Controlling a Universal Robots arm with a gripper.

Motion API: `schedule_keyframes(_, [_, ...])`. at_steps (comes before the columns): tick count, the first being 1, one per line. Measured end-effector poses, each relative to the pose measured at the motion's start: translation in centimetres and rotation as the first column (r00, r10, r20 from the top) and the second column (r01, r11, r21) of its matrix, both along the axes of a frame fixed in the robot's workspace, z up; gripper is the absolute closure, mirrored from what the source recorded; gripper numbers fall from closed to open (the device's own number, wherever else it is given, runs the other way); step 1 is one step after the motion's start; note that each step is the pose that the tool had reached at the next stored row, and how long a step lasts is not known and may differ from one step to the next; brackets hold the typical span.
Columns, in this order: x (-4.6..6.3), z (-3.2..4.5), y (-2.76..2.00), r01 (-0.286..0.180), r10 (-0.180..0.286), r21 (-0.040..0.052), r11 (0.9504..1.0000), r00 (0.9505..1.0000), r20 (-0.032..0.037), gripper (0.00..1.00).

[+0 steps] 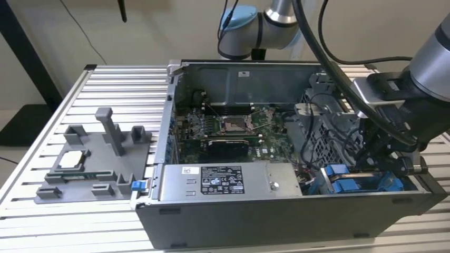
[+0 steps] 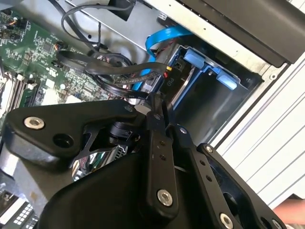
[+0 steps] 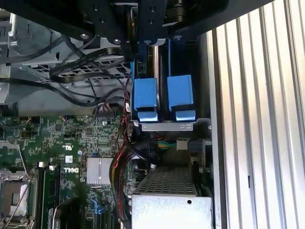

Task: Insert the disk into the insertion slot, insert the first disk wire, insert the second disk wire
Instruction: 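Insert the second disk wire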

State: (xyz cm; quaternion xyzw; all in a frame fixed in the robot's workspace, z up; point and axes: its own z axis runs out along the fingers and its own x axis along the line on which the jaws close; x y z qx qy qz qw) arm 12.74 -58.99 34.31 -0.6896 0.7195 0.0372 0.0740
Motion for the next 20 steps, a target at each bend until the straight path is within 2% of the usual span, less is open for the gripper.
schedule_keyframes(20, [0.21, -0.43, 0.13, 0.000, 0.000, 0.0036, 1.0000, 1.0000, 0.0009, 1.00])
